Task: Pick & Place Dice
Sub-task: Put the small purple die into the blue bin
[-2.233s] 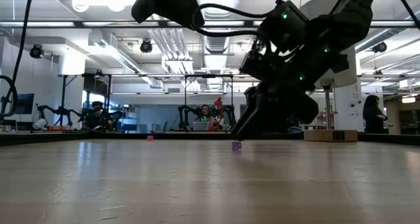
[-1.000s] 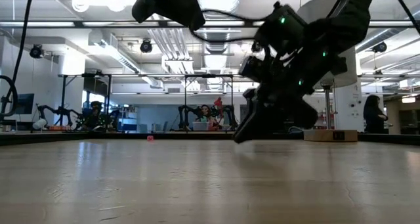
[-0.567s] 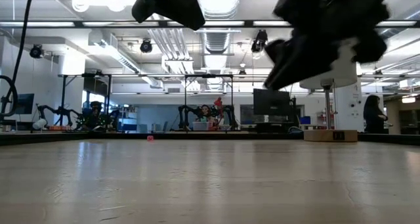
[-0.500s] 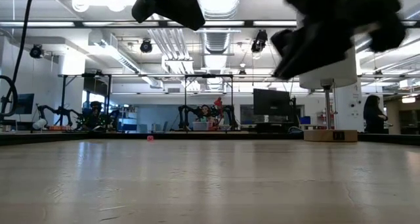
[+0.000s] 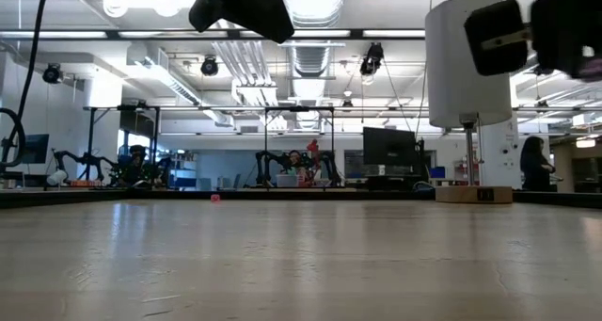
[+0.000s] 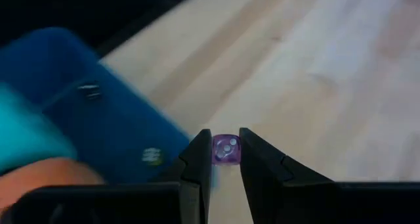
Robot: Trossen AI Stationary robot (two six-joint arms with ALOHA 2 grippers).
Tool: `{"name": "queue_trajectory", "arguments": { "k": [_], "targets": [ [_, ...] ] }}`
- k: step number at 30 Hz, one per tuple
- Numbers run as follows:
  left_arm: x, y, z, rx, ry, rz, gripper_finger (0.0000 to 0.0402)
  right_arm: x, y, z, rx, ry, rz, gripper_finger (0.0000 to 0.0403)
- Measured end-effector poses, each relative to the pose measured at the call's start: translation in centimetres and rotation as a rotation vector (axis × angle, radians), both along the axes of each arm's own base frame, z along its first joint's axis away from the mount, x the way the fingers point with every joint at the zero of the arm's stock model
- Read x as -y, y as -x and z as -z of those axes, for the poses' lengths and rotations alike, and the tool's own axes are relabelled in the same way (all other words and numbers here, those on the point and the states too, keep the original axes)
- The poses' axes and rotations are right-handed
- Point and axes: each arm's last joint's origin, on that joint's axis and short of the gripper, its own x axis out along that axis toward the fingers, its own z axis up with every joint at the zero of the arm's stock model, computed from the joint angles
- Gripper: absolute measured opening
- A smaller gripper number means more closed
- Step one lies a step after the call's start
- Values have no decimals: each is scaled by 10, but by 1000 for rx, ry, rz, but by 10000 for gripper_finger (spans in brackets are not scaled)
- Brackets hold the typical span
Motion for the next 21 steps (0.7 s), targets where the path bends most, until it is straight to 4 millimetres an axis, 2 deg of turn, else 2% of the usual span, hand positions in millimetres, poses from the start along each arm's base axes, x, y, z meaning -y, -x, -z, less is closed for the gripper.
{"name": "queue_trajectory", "arguments": {
  "k": [6,21],
  "targets": [
    [0,0,0,2,0,0,78,-3,6,5,-65,-77,-121,58],
    [0,0,0,3,1,-2,78,-1,8,11,-94,-90,-93,84]
  ]
}}
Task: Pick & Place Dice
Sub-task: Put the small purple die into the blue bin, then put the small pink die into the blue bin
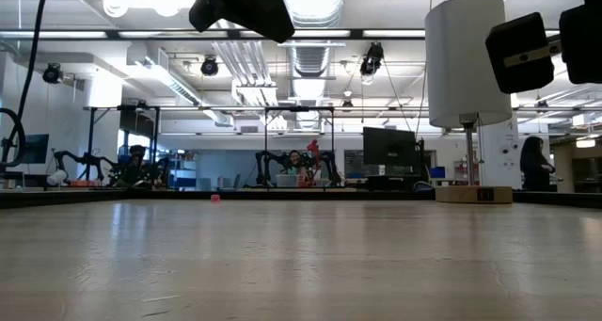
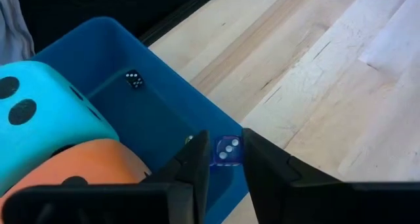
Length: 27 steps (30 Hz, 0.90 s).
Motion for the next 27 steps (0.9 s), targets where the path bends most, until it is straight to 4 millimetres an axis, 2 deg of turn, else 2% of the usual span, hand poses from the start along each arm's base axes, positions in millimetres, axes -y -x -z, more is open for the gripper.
{"name": "queue_trajectory", "arguments": {
  "k": [18,27],
  "targets": [
    [-1,0,-1,14,-18,-21,78,1,2,5,-11,14,-6,118],
    [-1,0,0,2,-26,-16,78,-1,-1,-2,12,2,-5,106]
  ]
}}
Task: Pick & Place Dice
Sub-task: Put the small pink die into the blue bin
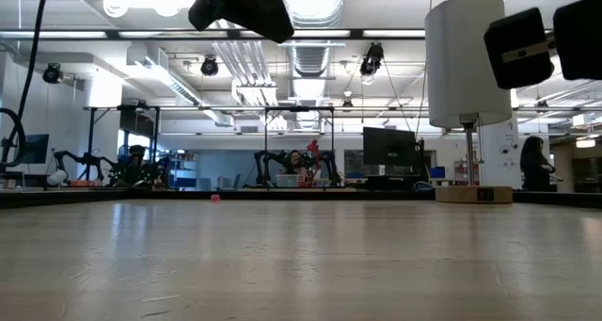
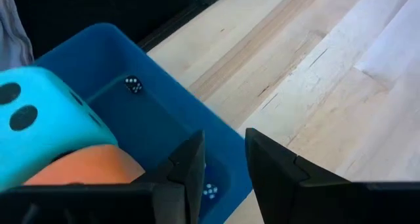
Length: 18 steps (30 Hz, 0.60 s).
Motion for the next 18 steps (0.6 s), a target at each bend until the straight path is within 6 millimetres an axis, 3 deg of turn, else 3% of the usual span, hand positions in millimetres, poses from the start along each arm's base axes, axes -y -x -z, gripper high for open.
{"name": "queue_trajectory", "arguments": {
  "k": [11,18],
  "targets": [
    [-14,6,6,-72,-12,-108,78,-3,-5,-23,43,-22,-2,81],
    [-34,16,28,-145,-3,-248,78,0,-1,-41,45,-23,-2,69]
  ]
}}
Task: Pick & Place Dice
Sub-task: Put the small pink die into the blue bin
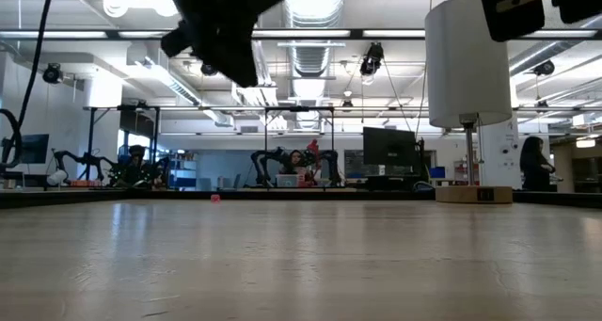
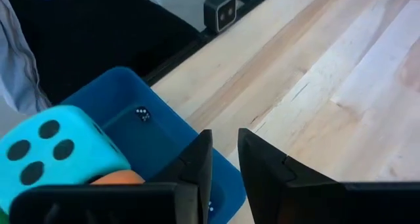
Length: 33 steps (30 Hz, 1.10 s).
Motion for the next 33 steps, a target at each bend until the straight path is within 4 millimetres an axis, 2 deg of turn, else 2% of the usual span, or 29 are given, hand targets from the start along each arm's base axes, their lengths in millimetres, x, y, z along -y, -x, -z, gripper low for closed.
{"name": "queue_trajectory", "arguments": {
  "k": [5,9,21,26,33],
  "targets": [
    [-32,8,12,-19,14,-134,78,4,5,-10,52,-6,15,63],
    [-65,18,21,-50,49,-233,78,8,7,-15,104,35,81,65],
    [-167,57,48,-144,139,-520,78,25,6,-25,273,242,530,67],
    [-200,72,60,-141,147,-557,78,28,6,-25,315,322,626,63],
    [-229,88,69,-108,151,-612,78,32,6,-28,357,361,721,72]
  ]
}}
